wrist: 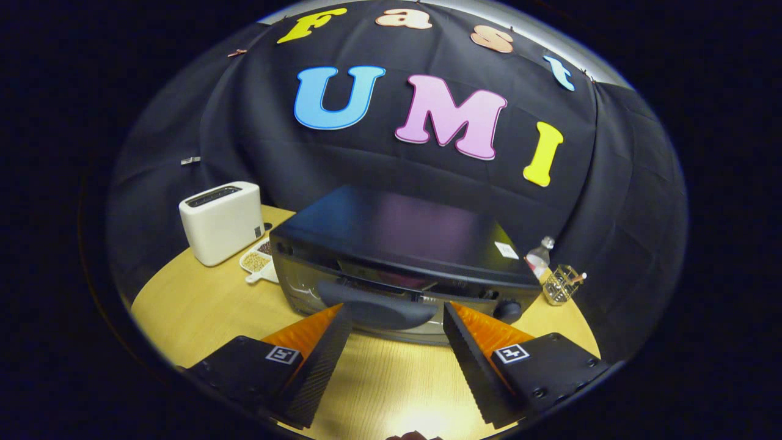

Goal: Open the toaster oven, put the food inside, and close the toaster oven door.

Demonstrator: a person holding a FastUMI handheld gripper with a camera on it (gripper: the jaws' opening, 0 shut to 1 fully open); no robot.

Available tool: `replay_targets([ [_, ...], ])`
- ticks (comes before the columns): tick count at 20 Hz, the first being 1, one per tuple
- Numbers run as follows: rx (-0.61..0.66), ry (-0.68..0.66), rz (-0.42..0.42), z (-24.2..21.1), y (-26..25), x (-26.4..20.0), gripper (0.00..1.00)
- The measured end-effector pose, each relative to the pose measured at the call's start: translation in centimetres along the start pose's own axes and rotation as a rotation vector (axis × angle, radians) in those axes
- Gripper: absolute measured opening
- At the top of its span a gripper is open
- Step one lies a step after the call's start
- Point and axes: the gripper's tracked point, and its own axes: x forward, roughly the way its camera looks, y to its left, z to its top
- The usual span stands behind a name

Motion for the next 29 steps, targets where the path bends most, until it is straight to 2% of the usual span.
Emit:
replay_targets([
  [3, 0.008, -0.133, 0.006, 4.7, -0.3, -1.3, 0.99],
  [8, 0.101, -0.189, 0.051, 7.8, -1.1, -6.6, 0.99],
  [13, 0.117, -0.208, 0.000, 7.4, -5.7, -12.2, 0.99],
  [18, 0.219, -0.193, -0.094, 5.4, -10.4, -17.3, 0.99],
  [23, 0.249, -0.191, -0.156, 4.9, -13.3, -18.8, 0.99],
  [29, 0.244, -0.206, -0.169, 5.2, -13.7, -19.6, 0.99],
])
